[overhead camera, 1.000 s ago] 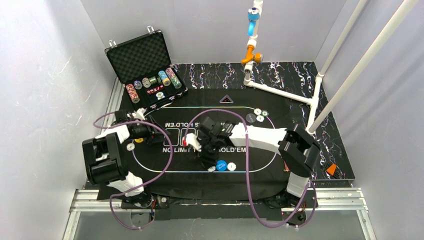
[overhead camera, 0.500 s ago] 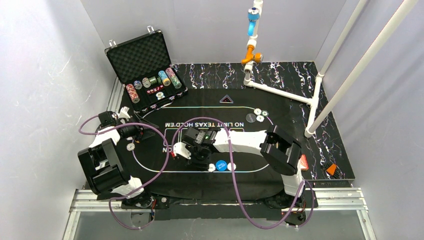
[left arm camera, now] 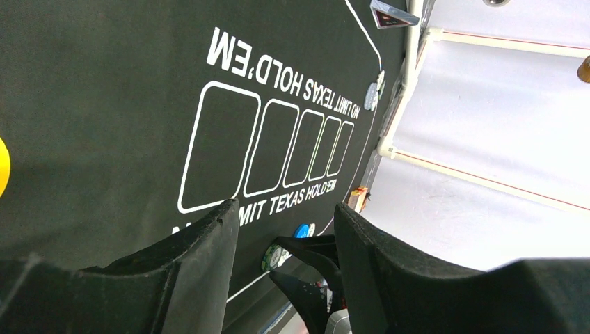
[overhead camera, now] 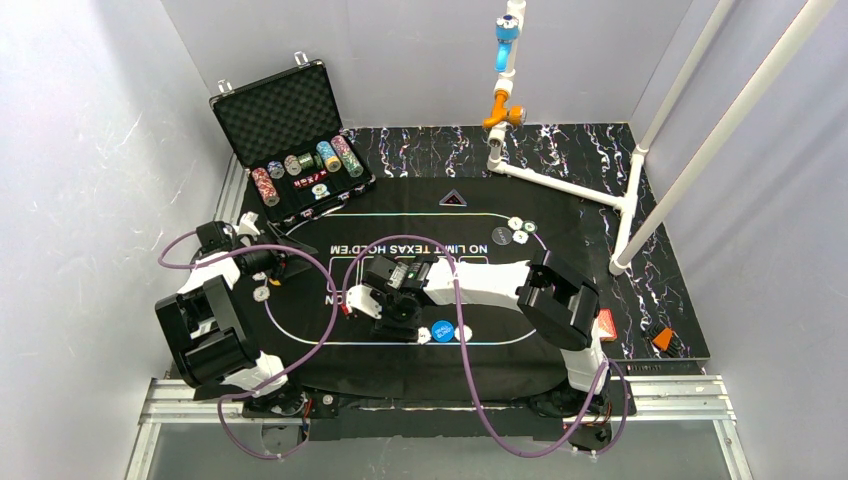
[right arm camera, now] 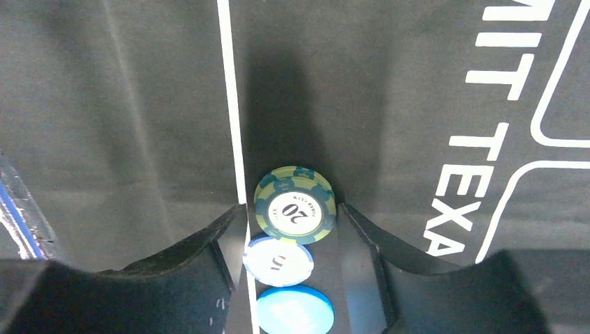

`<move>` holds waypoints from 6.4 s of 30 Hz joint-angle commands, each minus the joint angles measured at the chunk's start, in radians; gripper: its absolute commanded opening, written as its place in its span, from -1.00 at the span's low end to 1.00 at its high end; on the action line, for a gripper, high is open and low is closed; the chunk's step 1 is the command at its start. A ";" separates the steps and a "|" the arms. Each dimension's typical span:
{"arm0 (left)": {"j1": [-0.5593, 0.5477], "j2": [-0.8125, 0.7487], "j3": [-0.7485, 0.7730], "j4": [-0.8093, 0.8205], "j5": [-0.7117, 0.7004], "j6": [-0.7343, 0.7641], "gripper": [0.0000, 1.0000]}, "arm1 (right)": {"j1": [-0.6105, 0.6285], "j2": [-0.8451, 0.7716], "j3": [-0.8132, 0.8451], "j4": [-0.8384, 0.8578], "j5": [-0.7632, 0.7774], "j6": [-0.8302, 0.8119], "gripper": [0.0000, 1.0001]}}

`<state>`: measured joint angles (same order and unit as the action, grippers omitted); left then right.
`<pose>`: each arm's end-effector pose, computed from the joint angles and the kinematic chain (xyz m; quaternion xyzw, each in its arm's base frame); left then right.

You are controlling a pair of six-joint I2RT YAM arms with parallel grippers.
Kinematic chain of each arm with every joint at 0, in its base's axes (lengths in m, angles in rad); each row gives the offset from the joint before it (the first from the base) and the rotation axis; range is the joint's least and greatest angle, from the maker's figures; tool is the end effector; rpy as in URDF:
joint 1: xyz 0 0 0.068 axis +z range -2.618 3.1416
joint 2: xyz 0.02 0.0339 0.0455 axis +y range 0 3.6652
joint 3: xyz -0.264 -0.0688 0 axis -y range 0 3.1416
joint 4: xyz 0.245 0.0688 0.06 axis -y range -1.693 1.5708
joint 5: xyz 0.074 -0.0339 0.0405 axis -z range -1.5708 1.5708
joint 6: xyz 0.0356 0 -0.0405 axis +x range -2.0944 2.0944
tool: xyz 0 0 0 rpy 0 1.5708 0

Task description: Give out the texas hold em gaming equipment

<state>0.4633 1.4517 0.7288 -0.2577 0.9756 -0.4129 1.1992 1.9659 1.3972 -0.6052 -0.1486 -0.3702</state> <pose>0.2496 0.0918 0.1805 -0.2351 0.8232 -0.4418 0.2681 0.1413 0.3770 0.1751 -0.7012 0.6815 0.1458 0.1506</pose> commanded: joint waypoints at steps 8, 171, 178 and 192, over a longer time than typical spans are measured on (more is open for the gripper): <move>0.008 0.003 0.032 0.002 0.035 -0.006 0.03 | 0.002 0.000 0.003 -0.017 0.063 -0.005 -0.06; 0.025 0.153 0.608 -0.529 -0.495 0.831 0.97 | -0.711 -0.389 -0.158 -0.295 -0.084 -0.260 0.96; -0.162 0.010 0.514 -0.524 -0.526 0.797 0.97 | -0.902 -0.519 -0.316 -0.388 0.096 -0.439 0.96; -0.220 -0.019 0.493 -0.522 -0.432 0.729 0.97 | -1.047 -0.517 -0.416 -0.493 0.156 -0.608 0.58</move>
<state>0.2447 1.4693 1.2308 -0.7631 0.4858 0.3264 0.1513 1.4487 0.9833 -1.0409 0.0048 -0.8871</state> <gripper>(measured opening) 0.982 0.794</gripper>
